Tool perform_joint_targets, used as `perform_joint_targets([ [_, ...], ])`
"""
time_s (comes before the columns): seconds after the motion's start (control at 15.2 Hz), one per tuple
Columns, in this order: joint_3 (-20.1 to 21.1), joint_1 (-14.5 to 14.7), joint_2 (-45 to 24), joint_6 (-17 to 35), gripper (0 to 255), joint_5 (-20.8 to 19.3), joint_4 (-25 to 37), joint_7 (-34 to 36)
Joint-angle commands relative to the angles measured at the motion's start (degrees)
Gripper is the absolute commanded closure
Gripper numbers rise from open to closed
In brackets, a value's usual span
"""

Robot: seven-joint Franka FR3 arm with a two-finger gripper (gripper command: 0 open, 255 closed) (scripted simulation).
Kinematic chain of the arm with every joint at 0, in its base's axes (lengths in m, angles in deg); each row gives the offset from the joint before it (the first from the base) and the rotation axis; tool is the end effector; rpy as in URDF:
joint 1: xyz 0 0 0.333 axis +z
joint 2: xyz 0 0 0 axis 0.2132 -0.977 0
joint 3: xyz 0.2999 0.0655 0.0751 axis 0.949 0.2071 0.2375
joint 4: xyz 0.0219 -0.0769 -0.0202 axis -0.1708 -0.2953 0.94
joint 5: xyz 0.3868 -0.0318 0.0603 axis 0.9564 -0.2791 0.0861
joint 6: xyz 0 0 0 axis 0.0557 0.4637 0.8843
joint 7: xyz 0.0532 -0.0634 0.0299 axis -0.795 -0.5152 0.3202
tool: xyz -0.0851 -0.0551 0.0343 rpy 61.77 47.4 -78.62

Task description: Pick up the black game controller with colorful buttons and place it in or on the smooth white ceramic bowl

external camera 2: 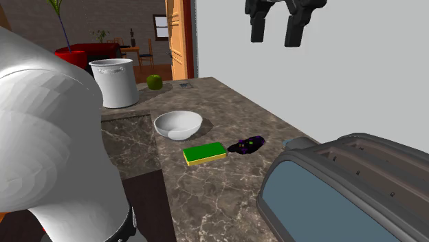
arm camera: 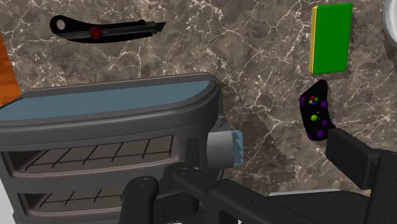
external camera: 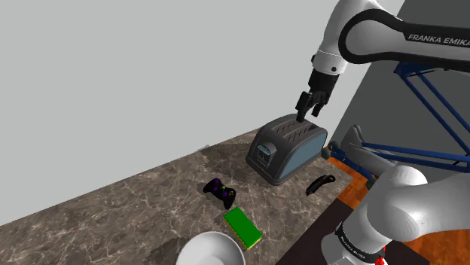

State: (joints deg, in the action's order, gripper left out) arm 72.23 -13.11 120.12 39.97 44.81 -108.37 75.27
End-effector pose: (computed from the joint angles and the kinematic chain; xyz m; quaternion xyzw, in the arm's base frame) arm 0.3160 -0.0294 0.5658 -0.9985 0.0541 0.0015 0.0020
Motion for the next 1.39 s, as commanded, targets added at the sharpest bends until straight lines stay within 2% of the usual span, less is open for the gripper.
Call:
perform_joint_targets([
  [0.0,0.0,0.0,0.0,0.0,0,0.0,0.0,0.0],
  [0.66,4.8,3.2,-11.3,16.8,0,5.2,-7.6,6.0],
  [1.32,9.3,6.7,-29.8,33.7,0,9.7,-7.7,10.9],
])
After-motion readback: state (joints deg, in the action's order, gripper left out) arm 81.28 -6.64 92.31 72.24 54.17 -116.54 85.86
